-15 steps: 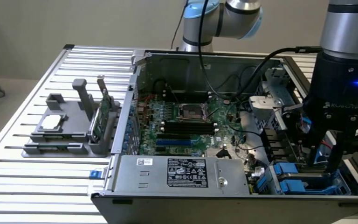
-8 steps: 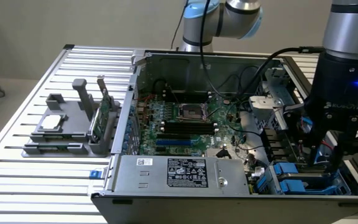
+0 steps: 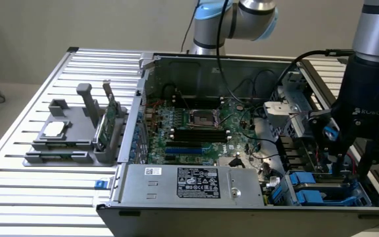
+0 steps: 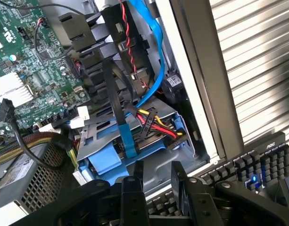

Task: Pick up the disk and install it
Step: 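Insert the first disk wire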

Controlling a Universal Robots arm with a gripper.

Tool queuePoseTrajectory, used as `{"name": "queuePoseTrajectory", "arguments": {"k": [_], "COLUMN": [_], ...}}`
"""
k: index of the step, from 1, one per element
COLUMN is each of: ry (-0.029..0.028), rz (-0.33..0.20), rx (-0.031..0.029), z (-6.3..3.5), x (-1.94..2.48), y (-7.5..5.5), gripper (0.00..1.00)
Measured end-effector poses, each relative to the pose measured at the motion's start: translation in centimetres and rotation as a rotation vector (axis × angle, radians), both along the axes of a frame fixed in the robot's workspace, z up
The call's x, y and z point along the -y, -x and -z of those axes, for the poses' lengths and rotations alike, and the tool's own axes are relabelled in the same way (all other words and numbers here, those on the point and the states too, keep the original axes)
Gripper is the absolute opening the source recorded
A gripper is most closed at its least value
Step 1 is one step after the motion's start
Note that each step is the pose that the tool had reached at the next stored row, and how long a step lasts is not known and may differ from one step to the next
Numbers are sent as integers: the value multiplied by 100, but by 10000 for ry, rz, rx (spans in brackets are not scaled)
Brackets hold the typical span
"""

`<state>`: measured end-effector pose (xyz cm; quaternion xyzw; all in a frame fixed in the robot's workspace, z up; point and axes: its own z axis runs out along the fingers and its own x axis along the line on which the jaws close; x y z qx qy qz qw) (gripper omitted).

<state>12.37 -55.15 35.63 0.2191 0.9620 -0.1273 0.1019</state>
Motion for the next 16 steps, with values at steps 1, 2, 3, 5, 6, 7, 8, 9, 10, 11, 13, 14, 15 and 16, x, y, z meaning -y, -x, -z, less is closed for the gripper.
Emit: {"name": "queuePoseTrajectory", "arguments": {"k": [1, 2, 3, 5, 6, 7, 8, 9, 10, 11, 13, 14, 15, 16], "ry": [-9, -20, -33, -66, -88, -113, -143, -177, -219, -264, -361, -406, -450, -495], "rz": [13, 27, 44, 86, 112, 144, 181, 227, 291, 365, 539, 623, 705, 792], "rx": [0, 0, 0, 0, 0, 0, 0, 0, 0, 0, 0, 1, 1, 1], "z": [0, 0, 0, 1, 1, 2, 5, 8, 13, 19, 33, 39, 46, 53], "x": [0, 0, 0, 0, 0, 0, 0, 0, 0, 0, 0, 0, 0, 0], "y": [-14, -28, -41, -64, -74, -83, -90, -94, -96, -97, -98, -99, -100, -100], "gripper": [37, 37, 37, 37, 37, 37, 37, 37, 37, 37, 37, 37, 37, 37]}}
